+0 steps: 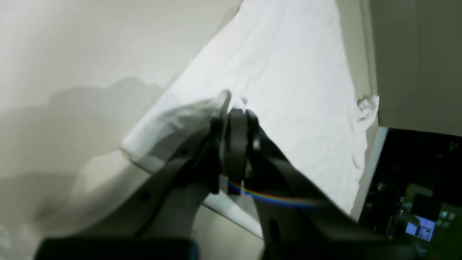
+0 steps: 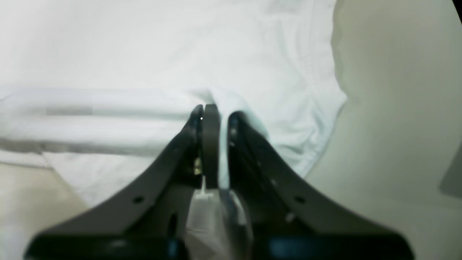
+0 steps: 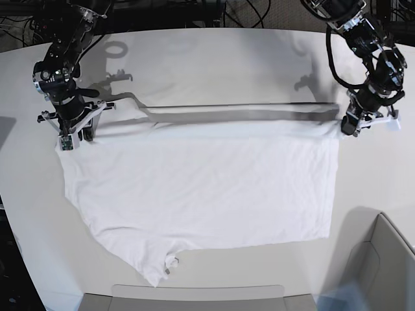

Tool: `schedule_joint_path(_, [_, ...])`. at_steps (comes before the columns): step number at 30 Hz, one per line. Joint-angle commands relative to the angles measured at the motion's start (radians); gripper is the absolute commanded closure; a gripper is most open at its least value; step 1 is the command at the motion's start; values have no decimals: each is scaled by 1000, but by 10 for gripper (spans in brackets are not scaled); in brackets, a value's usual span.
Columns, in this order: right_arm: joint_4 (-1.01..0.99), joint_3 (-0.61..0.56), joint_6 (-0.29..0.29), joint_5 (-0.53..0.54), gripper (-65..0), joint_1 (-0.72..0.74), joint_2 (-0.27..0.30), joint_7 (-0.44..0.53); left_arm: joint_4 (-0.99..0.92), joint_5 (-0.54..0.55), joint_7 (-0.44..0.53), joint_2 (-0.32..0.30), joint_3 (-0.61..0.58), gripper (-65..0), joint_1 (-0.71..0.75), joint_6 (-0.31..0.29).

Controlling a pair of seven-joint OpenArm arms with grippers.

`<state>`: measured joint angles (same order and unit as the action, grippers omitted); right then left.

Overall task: Fold the T-shirt properly
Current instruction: 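Lift the shoulder edge with both grippers and fold it over the shirt body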

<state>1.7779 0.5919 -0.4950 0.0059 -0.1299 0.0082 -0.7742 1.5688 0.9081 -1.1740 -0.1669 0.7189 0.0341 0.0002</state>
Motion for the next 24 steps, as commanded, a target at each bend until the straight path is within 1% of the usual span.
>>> schedule_joint_path(1, [0,-7,3,-1,0,31,11,25,-6,22,26,-21,-11,0,-23,2])
schedule_joint_path(5, [-59,-14,3,-50,0,92,13,25,-87,22,121,-32,-83,0,-32,4])
schedule_joint_path(9, [-128,-37,3,-93,0,149,39,28,-129,22,197,-58,-149,0,-33,5])
schedule_joint_path(11, [-169,-54,5,-97,0,164,55,68,-153,22,225,-59,-167,0,-52,5])
schedule_joint_path(14, [-237,-76,11,-106,0,177,63,149,-202,22,228,-78,-173,0,-92,5])
schedule_joint_path(17, [-292,-74,11,-157,0,218,68,163,-247,22,230,-84,-173,0,-129,5])
schedule_joint_path(21, [-330,-69,11,-174,0,247,68,209,-253,22,234,-86,-173,0,-156,7])
schedule_joint_path(22, [-336,-72,11,-175,0,253,68,223,-253,22,234,-86,-173,0,-162,17])
schedule_joint_path(24, [-349,-74,11,-183,0,273,69,233,-255,22,234,-86,-176,0,-175,68])
